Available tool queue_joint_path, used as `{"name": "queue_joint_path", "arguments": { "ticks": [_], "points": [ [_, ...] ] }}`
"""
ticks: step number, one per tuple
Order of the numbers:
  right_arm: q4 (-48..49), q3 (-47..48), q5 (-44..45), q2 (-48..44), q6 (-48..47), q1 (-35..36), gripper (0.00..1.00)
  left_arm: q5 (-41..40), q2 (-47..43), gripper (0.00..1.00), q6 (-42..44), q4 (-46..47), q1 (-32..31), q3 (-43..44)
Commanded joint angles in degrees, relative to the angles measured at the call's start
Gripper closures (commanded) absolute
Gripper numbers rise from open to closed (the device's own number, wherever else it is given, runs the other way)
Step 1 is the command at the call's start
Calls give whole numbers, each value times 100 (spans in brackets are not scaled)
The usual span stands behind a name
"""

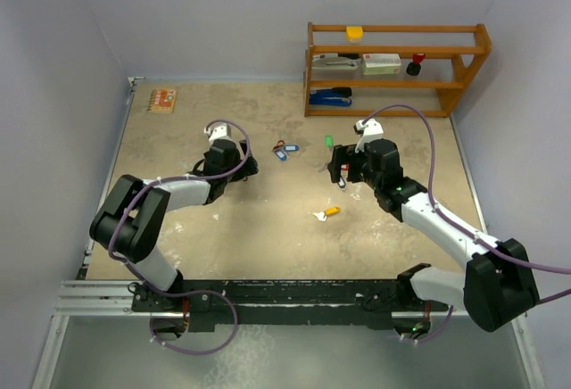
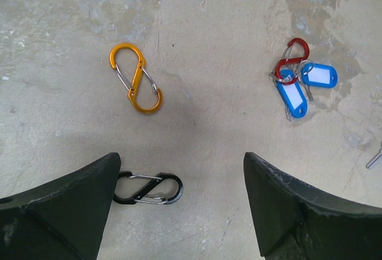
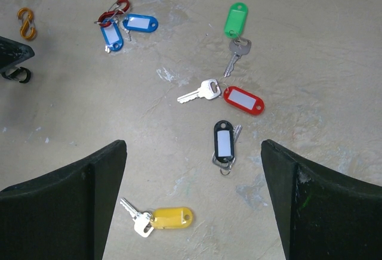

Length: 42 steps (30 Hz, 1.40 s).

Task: Put the keys on the keyring

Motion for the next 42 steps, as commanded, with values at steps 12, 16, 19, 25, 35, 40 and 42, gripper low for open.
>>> {"name": "queue_joint_path", "arguments": {
  "ticks": [12,16,19,25,35,40,42],
  "points": [
    [168,-35,-34,-8,14,-17,4,480,119,21,19,403,-34,-296],
    [159,-34,-34,-11,15,-12,4,522,81,21,-55,316,-108,-423],
    [172,-46,-43,-20,11,-12,4,498,-11,21,-75,182,-168,-480],
    [172,-52,-61,-31,22,-12,4,392,-282,22,-143,-87,-333,-601],
    [176,-93,-78,-94,18,-12,4,99,-472,22,-108,-261,-482,-740],
    [178,-103,-62,-103,10,-17,4,-193,-367,27,34,-326,-566,-697],
    [179,-112,-61,-103,12,-12,4,-432,-314,29,137,-373,-667,-643]
  ]
}}
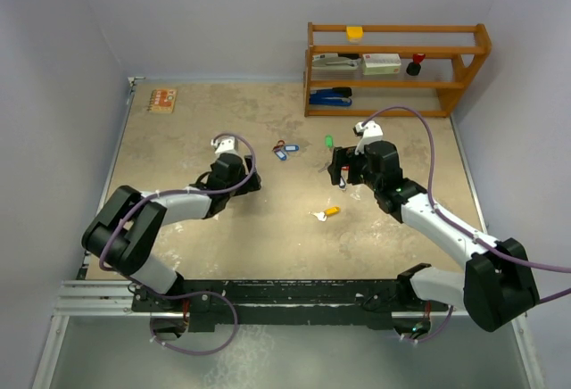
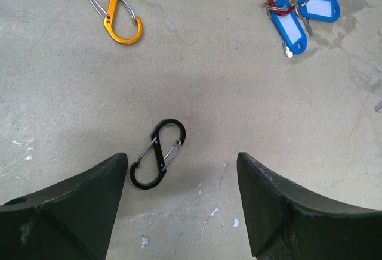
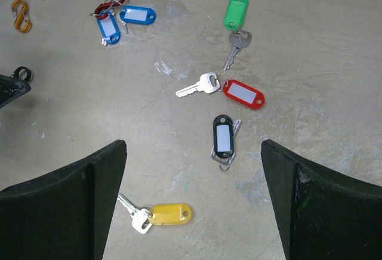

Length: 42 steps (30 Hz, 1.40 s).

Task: Put the keys on the keyring

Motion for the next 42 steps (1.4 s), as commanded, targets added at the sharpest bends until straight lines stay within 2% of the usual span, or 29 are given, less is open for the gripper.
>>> {"name": "queue_joint_path", "arguments": {
  "ticks": [1,11,29,36,42],
  "points": [
    [184,-19,-45,-100,9,-17,4,-638,131,30,245,-351,-239,25],
    [182,-11,-59,-73,17,-12,4,-1853,549,33,592,-767,-919,440],
    [204,35,-63,33,-17,-17,4,-2116,755,48,767,-721,-935,575],
    [201,35,-45,55,-39,-12,4,-2065,863,61,805,-651,-931,613],
    [200,44,-45,92,-37,-12,4,-2055,949,66,835,-618,-935,619]
  ]
}}
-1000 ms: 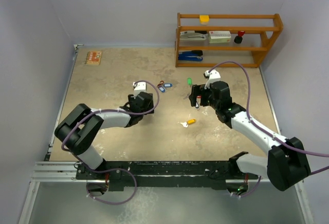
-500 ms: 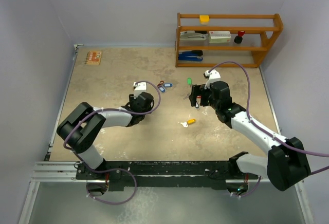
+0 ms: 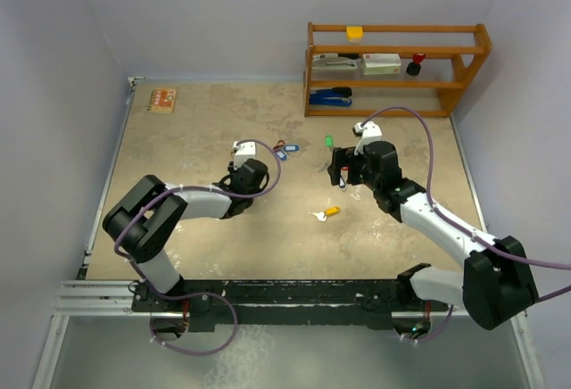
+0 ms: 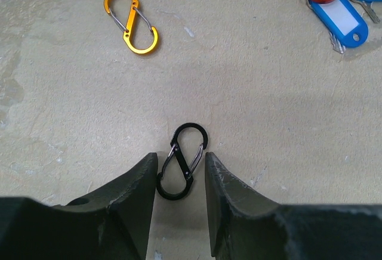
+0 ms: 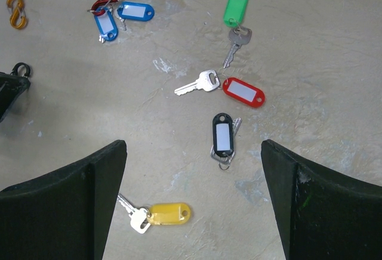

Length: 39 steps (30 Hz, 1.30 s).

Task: Put the keys on the keyring

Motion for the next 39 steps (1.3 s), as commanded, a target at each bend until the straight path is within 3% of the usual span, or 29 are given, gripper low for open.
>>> {"name": "queue_joint_path", "arguments": {
  "ticks": [1,5,10,20,27,34,39],
  "points": [
    [200,44,-41,53,-30,-14,4,124,208,67,71,-198,-6,61],
    [202,44,-41,71,-32,-12,4,139,251,75,71,-190,-6,67],
    [202,44,-24,79,-32,-12,4,158,279,100,79,-173,-6,70],
    [-158,230,-37,242,-208,-13,8,259,-400,100,246,-540,-6,385],
    [-782,650,-224,821,-498,-3,13,615,-815,100,344,-1378,2,1668],
    [-1000,825,-227,1186,-278,-3,19,1556,-169,100,-96,-2088,263,3475],
    [-1105,805,43,1336,342,-27,24,2085,50,100,-556,-1648,301,3730]
  ]
}}
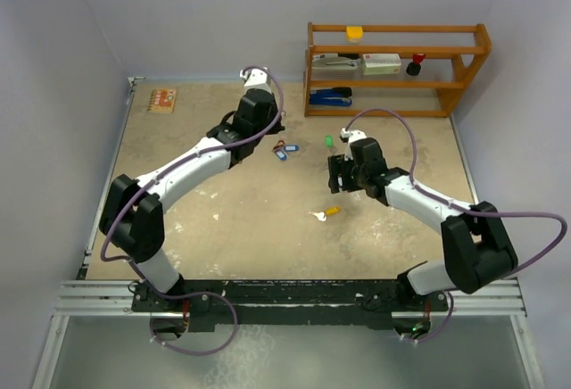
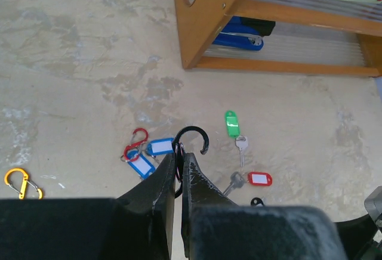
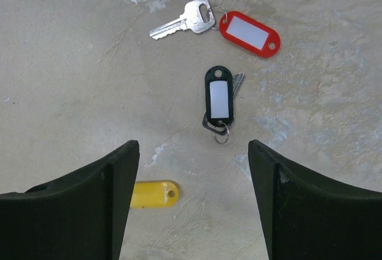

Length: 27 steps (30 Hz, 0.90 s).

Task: Put the keys on the keyring

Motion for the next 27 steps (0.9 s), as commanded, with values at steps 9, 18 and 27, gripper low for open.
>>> {"name": "queue_joint_path", "arguments": {
  "ticks": [9,18,27],
  "points": [
    [110,-57,91,170,1059,-326,51,744,-40,100,-321,300,45,-609],
    [366,-195,-169,363,1144,-502,54,883,-146,100,-257,415,50,-845],
    [600,-243,-398,620,1189,-604,57,885,-154,100,-210,426,50,-877]
  ]
}}
